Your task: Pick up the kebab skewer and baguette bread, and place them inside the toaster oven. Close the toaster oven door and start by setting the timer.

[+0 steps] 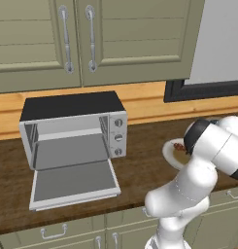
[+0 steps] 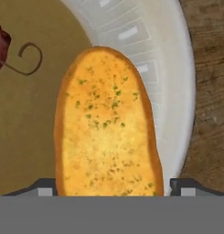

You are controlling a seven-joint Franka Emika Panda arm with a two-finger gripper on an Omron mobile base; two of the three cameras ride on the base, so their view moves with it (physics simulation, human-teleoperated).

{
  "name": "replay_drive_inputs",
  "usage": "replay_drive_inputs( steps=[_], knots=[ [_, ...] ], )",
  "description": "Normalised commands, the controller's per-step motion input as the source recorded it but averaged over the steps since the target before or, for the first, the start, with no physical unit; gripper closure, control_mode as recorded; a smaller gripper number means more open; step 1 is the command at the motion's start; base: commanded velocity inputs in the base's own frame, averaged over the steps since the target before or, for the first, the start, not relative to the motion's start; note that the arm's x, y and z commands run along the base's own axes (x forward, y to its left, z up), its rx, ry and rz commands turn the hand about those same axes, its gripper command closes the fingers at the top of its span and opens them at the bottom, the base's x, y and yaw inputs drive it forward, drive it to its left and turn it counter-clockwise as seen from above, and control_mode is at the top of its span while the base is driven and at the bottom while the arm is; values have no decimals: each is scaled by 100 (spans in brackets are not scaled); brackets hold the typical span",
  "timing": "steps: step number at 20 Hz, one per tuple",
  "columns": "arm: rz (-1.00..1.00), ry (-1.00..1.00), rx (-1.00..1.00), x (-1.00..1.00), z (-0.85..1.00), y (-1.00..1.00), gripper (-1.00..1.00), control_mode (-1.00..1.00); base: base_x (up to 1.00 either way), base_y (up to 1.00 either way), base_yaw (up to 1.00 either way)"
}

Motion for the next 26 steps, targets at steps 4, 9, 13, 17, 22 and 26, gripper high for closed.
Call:
replay_drive_inputs(
  steps=[4, 9, 13, 17, 22, 26],
  knots=[
    [0, 0, 0, 0, -7, 45, 100, -100, 0, 0, 0],
    [1, 0, 0, -13, 71, 65, 100, -100, 0, 0, 0],
    [3, 0, 0, -25, 99, 100, 100, -100, 0, 0, 0],
    [0, 0, 0, -38, 97, 100, 100, -100, 0, 0, 0],
    [0, 0, 0, -17, 81, 100, 100, -100, 0, 0, 0],
    [0, 0, 0, -8, 46, 100, 100, -100, 0, 0, 0]
  ],
)
